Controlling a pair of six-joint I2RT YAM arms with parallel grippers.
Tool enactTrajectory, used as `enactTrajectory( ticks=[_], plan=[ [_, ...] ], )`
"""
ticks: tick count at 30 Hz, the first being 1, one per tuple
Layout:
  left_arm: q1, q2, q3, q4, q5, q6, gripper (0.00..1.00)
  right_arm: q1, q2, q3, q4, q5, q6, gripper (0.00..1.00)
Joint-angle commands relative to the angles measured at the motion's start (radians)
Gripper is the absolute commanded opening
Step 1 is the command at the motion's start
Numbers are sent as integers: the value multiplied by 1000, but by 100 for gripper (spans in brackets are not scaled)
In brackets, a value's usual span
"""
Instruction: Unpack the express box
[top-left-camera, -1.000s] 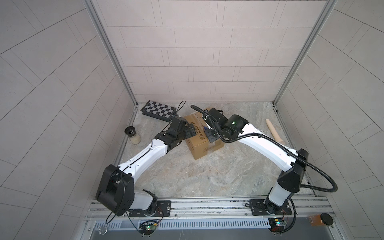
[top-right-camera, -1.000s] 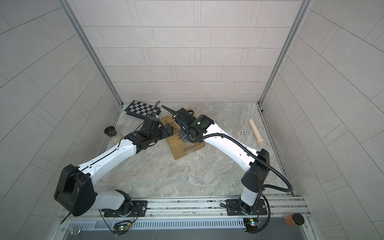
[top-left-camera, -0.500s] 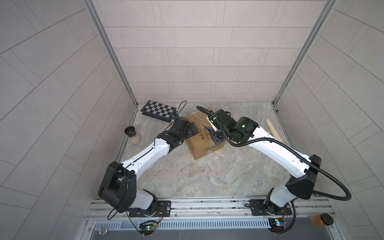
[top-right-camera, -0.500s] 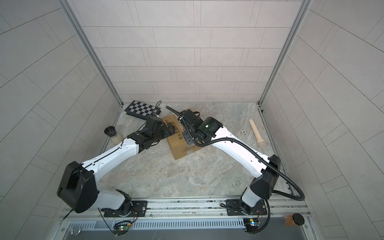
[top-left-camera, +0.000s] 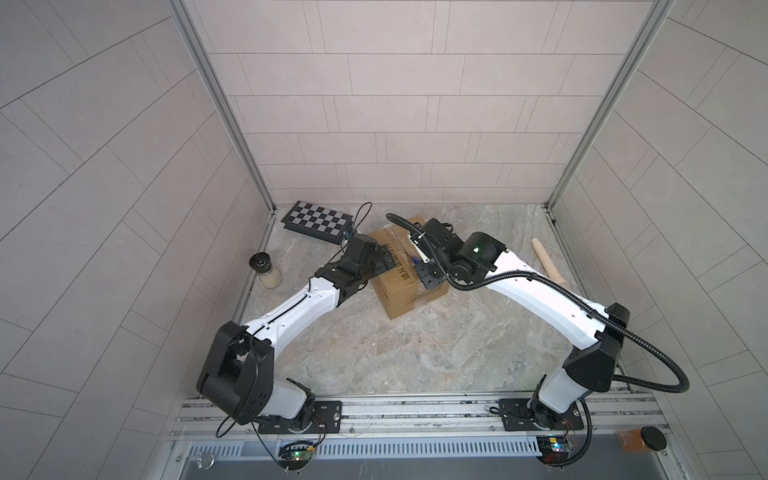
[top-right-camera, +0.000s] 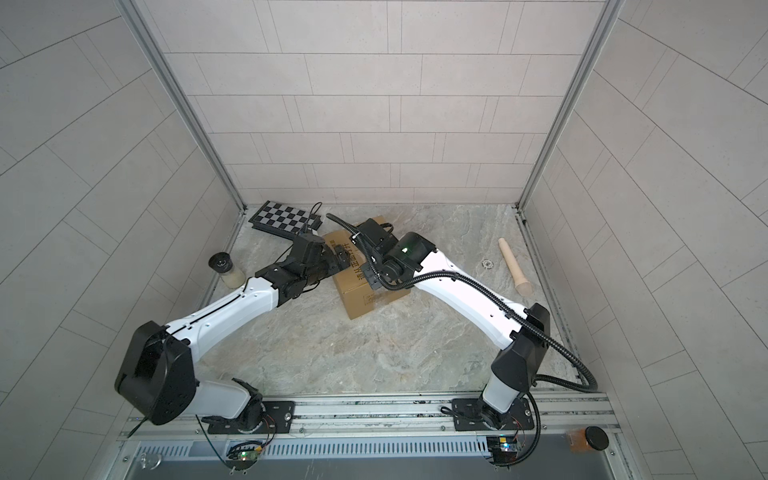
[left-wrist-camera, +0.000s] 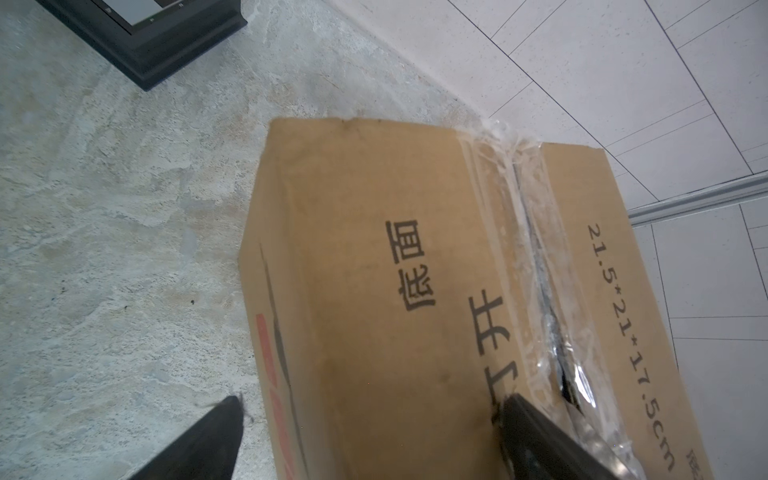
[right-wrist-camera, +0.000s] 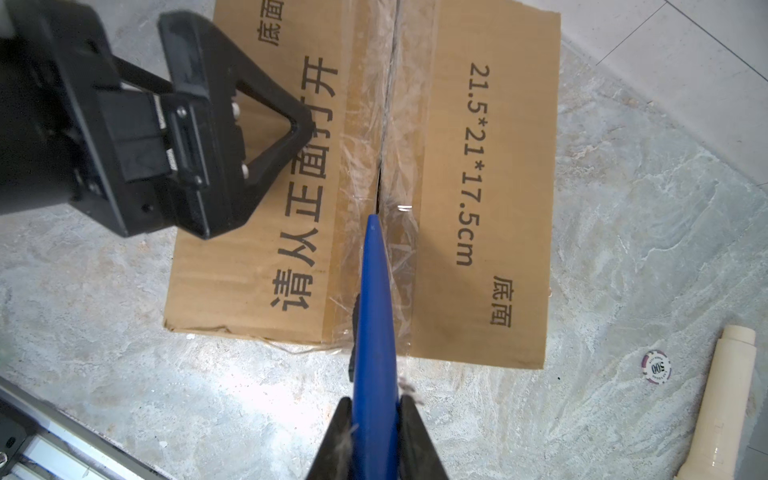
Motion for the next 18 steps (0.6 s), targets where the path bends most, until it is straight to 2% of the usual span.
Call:
enactTrajectory(
  ticks=[1,7,18],
  plan=[
    [4,29,-67,-138,0,17,100,8,58,25,-6,-51,-20,0],
    [4,37,-68,-169,-29,7,100,9,60,87,-139,-47,-4,0],
    [5,42,-68,-196,-68,-8,100,10,-22,78,-293,-73,-8,0]
  ],
)
